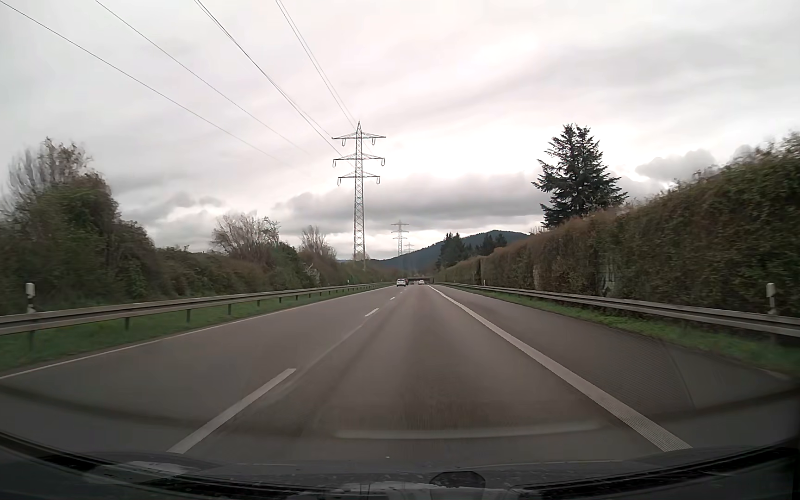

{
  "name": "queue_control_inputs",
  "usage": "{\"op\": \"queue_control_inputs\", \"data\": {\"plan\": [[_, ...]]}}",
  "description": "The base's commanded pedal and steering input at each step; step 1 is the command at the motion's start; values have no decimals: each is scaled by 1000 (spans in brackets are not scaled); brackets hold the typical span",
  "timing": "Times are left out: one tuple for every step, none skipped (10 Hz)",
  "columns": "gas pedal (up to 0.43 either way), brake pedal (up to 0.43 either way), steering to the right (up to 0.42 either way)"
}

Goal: Follow the waypoints while adhering to traffic rules and regulations

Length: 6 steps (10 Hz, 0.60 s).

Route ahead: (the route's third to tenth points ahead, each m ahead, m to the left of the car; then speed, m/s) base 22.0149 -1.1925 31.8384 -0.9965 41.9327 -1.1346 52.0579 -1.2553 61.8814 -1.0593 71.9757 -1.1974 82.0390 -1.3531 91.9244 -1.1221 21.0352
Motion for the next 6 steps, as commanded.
{"op": "queue_control_inputs", "data": {"plan": [[169, 0, 2], [169, 0, 1], [169, 0, 2], [169, 0, 1], [169, 0, 1], [169, 0, 1]]}}
